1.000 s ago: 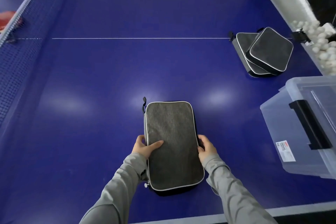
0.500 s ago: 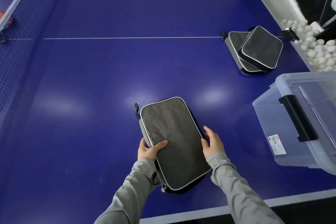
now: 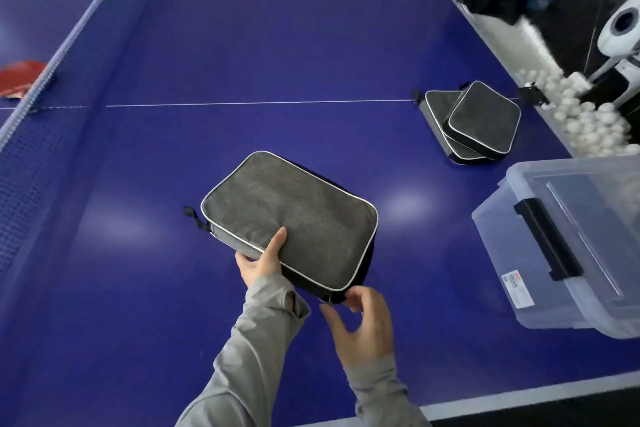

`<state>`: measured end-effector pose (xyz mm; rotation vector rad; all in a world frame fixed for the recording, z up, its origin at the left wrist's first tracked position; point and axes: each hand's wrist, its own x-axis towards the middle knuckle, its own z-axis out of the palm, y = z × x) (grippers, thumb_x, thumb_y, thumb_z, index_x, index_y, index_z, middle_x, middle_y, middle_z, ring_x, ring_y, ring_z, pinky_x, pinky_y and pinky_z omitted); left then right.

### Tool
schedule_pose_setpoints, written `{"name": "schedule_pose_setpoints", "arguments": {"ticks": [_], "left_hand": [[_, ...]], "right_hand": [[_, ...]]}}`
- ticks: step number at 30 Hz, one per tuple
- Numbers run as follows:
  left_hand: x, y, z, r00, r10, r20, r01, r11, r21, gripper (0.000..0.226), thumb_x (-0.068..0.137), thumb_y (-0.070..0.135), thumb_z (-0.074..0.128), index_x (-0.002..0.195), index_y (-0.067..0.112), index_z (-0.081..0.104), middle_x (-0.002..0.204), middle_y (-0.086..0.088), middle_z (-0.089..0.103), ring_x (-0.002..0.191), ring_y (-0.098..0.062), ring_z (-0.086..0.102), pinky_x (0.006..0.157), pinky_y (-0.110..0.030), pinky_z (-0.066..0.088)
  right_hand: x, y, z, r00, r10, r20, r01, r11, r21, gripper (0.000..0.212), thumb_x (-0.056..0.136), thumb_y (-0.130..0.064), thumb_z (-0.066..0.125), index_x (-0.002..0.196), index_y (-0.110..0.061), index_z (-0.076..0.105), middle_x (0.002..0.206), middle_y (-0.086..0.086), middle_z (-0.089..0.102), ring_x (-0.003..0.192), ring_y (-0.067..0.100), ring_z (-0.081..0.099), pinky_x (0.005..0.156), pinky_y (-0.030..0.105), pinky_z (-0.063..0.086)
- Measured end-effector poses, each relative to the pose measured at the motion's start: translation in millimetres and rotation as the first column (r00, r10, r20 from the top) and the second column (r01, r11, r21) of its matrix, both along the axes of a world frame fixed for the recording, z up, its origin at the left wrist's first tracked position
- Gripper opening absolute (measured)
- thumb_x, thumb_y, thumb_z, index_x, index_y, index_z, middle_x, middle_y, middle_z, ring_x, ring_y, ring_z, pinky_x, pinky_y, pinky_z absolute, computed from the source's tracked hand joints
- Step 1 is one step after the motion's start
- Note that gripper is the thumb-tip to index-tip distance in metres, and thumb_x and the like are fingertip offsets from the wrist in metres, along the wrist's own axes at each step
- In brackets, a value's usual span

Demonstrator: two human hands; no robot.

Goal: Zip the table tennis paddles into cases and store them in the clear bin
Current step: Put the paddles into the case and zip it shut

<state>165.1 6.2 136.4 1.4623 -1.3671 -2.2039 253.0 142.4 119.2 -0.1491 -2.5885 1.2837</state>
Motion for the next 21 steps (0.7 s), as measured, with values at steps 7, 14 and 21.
{"name": "schedule_pose_setpoints", "arguments": {"ticks": [7,14,21], "left_hand": [[-0.7,-7.7,25.7,0.996,0.076,-0.056,-0.077,0.997,-0.017,0.048,0.066,0.018,0.083,0.102,0.015,0.051,0.083,0.008,0.057,0.072,-0.006,0.056,0.067,-0.021,0.042],[4.7,-15.9,34.4,0.991,0.115,-0.06,-0.118,0.992,-0.036,0.049,0.066,0.018,0.083,0.102,0.015,0.05,0.082,0.009,0.056,0.071,-0.006,0.055,0.064,-0.018,0.041],[5.7,-27.0,38.4,0.989,0.139,-0.058,-0.142,0.988,-0.057,0.05,0.065,0.019,0.083,0.104,0.015,0.052,0.082,0.009,0.056,0.076,-0.012,0.056,0.077,-0.026,0.043]], "right_hand": [[-13.0,-22.6,11.1,0.995,0.005,-0.102,0.005,0.995,0.1,0.023,0.067,-0.016,0.082,0.071,-0.013,0.059,0.065,-0.004,0.057,0.058,0.013,0.052,0.053,0.033,0.05],[-11.7,-31.5,15.5,0.997,0.048,-0.064,-0.042,0.995,0.093,0.02,0.065,-0.005,0.079,0.068,-0.011,0.06,0.063,-0.001,0.058,0.056,0.01,0.051,0.051,0.021,0.043],[-14.5,-25.6,22.0,0.994,0.037,-0.106,-0.03,0.998,0.064,0.014,0.067,-0.004,0.074,0.066,-0.008,0.06,0.054,-0.002,0.059,0.062,0.008,0.049,0.049,0.017,0.037]]}}
